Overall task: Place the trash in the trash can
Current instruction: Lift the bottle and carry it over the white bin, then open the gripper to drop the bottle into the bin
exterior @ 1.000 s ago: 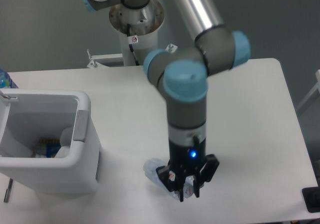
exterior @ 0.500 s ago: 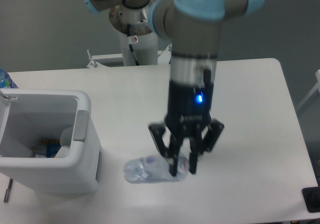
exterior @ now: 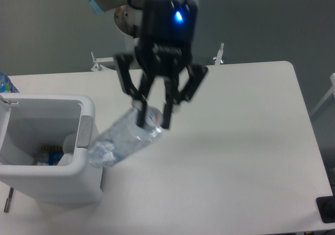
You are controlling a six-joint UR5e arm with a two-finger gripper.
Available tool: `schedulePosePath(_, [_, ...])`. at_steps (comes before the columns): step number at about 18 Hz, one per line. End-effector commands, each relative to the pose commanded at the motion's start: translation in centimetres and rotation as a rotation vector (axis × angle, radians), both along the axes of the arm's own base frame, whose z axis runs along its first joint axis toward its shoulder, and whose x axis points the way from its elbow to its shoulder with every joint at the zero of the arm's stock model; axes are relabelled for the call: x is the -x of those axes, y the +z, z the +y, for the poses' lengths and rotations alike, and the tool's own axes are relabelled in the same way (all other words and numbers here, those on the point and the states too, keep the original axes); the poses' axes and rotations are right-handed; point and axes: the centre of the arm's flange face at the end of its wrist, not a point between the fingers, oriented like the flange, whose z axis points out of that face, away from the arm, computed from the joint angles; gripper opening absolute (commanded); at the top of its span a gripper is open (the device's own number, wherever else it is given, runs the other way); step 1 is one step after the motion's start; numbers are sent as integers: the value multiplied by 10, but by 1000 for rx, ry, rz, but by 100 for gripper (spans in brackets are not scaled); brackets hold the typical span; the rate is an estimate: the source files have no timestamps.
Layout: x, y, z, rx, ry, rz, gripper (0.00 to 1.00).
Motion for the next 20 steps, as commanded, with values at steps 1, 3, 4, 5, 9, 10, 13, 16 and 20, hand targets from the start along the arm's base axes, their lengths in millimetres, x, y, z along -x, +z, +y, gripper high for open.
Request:
schedulePosePath(1, [-10, -2, 5, 3, -18, -3, 19])
schedulePosePath(3, [-39, -7, 18, 10, -71, -8, 19])
schedulePosePath(4, [-48, -13, 24, 18, -94, -16, 19])
schedulePosePath(5, [-60, -21, 31, 29, -123, -25, 19])
schedulePosePath(9, [-87, -47, 47, 71, -212, -7, 20])
schedulePosePath(10, [-101, -54, 53, 83, -240, -11, 20])
schedulePosePath(13, [-111, -84, 57, 127, -280, -17, 21])
schedulePosePath(16, [-118, -120, 61, 183, -354, 16, 42])
schedulePosePath(20, [-117, -139, 62, 217, -384, 39, 100])
